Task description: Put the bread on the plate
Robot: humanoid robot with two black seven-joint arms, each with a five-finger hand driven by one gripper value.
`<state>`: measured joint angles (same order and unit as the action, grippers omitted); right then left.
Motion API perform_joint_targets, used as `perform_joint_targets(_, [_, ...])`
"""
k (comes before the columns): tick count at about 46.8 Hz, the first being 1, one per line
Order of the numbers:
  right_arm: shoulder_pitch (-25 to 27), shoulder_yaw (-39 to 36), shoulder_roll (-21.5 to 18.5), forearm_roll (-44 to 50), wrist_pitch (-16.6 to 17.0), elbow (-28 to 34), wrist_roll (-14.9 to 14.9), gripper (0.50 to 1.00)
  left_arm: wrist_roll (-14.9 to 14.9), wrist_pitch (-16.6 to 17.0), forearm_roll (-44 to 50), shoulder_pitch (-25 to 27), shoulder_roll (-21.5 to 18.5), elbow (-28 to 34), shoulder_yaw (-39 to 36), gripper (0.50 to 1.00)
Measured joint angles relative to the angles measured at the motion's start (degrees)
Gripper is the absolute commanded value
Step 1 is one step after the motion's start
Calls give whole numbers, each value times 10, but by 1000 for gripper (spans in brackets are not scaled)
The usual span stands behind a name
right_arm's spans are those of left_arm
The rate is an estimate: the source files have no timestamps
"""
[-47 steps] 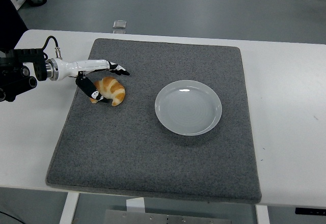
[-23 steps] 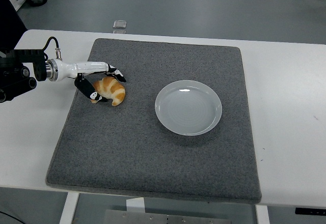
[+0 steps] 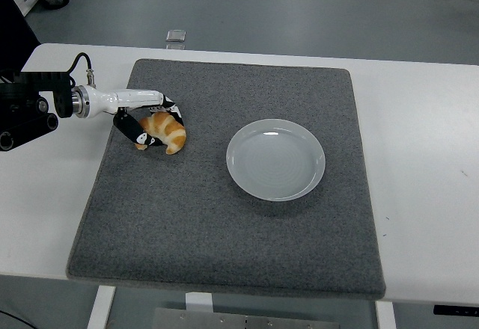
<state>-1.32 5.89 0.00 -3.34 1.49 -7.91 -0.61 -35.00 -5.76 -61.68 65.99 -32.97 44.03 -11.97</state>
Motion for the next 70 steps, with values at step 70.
perform_joint_targets(70, [0, 0, 0, 0, 0, 0, 0, 952, 0, -36, 39, 174, 19, 68, 52, 500])
